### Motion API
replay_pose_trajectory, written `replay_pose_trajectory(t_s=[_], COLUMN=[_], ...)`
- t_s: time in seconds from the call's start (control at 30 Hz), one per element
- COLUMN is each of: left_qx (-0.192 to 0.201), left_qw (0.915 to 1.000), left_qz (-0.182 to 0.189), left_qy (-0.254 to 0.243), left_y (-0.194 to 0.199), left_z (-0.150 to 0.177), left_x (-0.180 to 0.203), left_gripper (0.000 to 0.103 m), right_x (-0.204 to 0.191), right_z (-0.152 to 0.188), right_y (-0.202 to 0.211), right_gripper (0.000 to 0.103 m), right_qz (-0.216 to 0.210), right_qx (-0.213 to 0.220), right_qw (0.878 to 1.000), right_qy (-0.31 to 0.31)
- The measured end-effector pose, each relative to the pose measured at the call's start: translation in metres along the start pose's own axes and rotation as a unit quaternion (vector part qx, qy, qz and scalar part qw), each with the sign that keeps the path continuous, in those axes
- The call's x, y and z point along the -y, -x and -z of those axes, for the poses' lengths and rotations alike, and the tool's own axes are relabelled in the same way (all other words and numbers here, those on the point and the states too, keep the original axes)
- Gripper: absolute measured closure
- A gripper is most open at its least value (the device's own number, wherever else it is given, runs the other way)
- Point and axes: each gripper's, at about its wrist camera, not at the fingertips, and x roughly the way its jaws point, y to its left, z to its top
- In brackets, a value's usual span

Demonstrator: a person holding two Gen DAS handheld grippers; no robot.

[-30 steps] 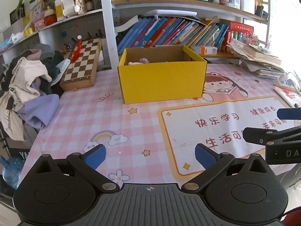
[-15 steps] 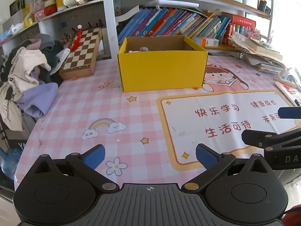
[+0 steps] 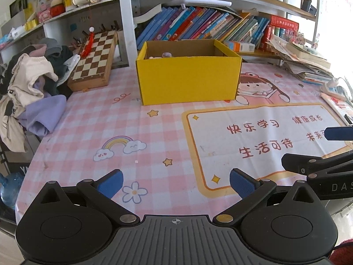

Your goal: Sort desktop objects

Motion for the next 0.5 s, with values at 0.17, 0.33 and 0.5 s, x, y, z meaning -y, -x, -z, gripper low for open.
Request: replay_pose_trajectory(t_s=[0.17,0.33,0.5], left_qx=[0.0,0.003,0.005], left_qw=[1.0,1.0,1.0], left_qz=[-0.001,-0.002,-0.002], left_qy=[0.002,0.001,0.001], left_y=[-0.0007,-0.0007,0.0002], left_z=[-0.0003,-0.0008,-0.001], left_x=[-0.0005,-0.0006,-0.0011], left_gripper=[0.0,0.0,0.0], right_x=[-0.0005,-0.0007,-0.001], right_z=[-0.0004,-0.0012,-0.0016], right_y=[-0.0011,-0.0015,-0.0017], right_gripper=[0.0,0.0,0.0], right_qz=[-0.001,0.0,0.001], right_qx=[-0.002,-0.003,-0.003], right_qw=[1.0,1.0,1.0], right_qy=[0.0,0.0,-0.001])
